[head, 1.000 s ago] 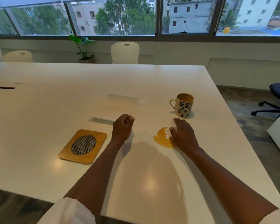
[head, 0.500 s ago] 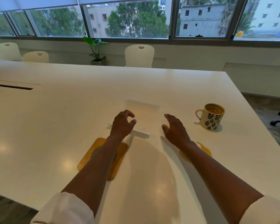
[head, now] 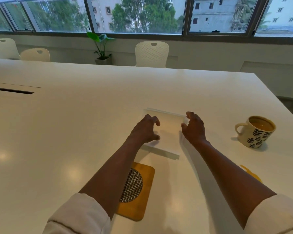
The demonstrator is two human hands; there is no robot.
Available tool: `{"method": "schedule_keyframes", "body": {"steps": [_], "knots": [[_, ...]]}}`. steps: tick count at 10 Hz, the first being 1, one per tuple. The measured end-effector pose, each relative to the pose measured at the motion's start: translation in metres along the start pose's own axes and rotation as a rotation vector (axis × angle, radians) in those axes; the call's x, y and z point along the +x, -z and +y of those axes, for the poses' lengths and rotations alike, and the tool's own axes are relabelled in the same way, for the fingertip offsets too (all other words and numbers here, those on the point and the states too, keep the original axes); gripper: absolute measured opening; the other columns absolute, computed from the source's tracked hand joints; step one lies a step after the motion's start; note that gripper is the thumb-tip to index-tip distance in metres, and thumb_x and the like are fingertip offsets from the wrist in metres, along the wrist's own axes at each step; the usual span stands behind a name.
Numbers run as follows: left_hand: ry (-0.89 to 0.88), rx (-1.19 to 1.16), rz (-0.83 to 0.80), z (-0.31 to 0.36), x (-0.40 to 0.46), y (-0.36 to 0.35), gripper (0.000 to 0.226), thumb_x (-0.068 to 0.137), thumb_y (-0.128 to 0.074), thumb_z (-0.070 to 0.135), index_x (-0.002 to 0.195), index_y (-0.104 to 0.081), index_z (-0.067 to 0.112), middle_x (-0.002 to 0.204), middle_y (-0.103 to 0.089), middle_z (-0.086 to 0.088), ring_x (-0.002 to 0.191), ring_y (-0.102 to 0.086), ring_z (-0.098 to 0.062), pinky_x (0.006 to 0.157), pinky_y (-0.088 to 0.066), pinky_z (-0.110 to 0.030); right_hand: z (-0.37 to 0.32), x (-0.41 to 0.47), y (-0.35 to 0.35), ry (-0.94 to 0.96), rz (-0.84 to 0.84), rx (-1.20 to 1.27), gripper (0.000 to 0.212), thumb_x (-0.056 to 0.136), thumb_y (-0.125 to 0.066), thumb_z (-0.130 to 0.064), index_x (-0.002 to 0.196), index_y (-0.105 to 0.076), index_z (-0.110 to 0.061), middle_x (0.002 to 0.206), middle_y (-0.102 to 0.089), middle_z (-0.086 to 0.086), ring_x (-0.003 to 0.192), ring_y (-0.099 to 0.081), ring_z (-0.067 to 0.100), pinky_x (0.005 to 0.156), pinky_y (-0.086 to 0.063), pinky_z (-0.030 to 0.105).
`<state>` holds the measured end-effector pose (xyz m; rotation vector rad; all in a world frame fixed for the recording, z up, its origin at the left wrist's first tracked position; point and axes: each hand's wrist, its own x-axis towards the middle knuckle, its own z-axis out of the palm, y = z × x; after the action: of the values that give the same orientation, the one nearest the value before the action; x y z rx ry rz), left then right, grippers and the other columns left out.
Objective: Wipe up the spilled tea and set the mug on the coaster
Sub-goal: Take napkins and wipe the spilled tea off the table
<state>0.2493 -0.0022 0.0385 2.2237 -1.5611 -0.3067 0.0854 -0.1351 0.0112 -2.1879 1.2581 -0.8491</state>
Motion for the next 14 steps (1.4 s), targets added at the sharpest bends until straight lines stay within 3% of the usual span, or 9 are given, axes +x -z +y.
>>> {"method": "schedule_keyframes", "body": {"steps": [4, 6, 8, 10, 12, 14], "knots": [[-0.038, 0.100, -0.168, -0.006, 0.015, -0.004, 0.061, 0.066, -0.088, 0.031, 0.116, -0.053, 0.025, 0.125, -0.046, -0.004, 0.103, -0.059, -0.025, 0.089, -0.054, -0.042, 0.008, 0.021, -0.022, -0.051, -0.012, -0.012, 0.052, 0.082, -0.070, -0.011, 0.130, -0.051, -0.010, 0.121, -0.062, 0.013, 0.108, -0.061, 0.030, 0.096, -0.050, 0.042], [-0.029, 0.082, -0.160, -0.009, 0.015, -0.006, 0.058, 0.067, -0.087, 0.032, 0.114, -0.053, 0.025, 0.123, -0.047, -0.004, 0.101, -0.059, -0.024, 0.089, -0.054, -0.042, 0.006, 0.023, -0.029, -0.034, 0.016, -0.020, 0.047, 0.084, -0.067, -0.008, 0.128, -0.054, -0.011, 0.120, -0.064, 0.014, 0.109, -0.060, 0.030, 0.094, -0.048, 0.040], [-0.028, 0.069, -0.154, -0.012, 0.014, -0.008, 0.058, 0.066, -0.087, 0.032, 0.113, -0.053, 0.025, 0.122, -0.047, -0.003, 0.101, -0.059, -0.024, 0.088, -0.054, -0.042, 0.003, 0.017, -0.026, 0.040, 0.052, -0.034, 0.026, 0.088, -0.055, -0.006, 0.112, -0.064, -0.011, 0.108, -0.067, 0.011, 0.097, -0.062, 0.027, 0.084, -0.053, 0.039], [-0.028, 0.041, -0.143, -0.011, 0.012, -0.008, 0.057, 0.068, -0.087, 0.030, 0.113, -0.053, 0.025, 0.122, -0.047, -0.003, 0.103, -0.057, -0.023, 0.090, -0.053, -0.040, 0.003, 0.014, -0.017, 0.070, 0.034, 0.002, 0.022, 0.087, -0.054, -0.005, 0.091, -0.069, -0.021, 0.096, -0.065, 0.002, 0.085, -0.062, 0.023, 0.074, -0.053, 0.039], [-0.040, 0.036, -0.084, -0.010, 0.007, -0.003, 0.042, 0.073, -0.081, 0.031, 0.104, -0.054, 0.022, 0.115, -0.048, -0.001, 0.097, -0.056, -0.022, 0.085, -0.051, -0.036, -0.002, 0.007, 0.000, 0.089, 0.092, 0.075, 0.024, 0.084, -0.058, -0.004, 0.085, -0.070, -0.024, 0.090, -0.065, -0.003, 0.081, -0.061, 0.017, 0.074, -0.053, 0.039], [-0.051, 0.013, 0.007, -0.008, 0.000, 0.001, 0.033, 0.079, -0.076, 0.033, 0.100, -0.054, 0.021, 0.108, -0.051, -0.002, 0.087, -0.053, -0.019, 0.077, -0.043, -0.030, -0.013, 0.001, 0.031, 0.137, 0.138, 0.168, 0.021, 0.084, -0.057, -0.001, 0.087, -0.072, -0.016, 0.090, -0.070, 0.002, 0.084, -0.064, 0.020, 0.080, -0.053, 0.042]]}}
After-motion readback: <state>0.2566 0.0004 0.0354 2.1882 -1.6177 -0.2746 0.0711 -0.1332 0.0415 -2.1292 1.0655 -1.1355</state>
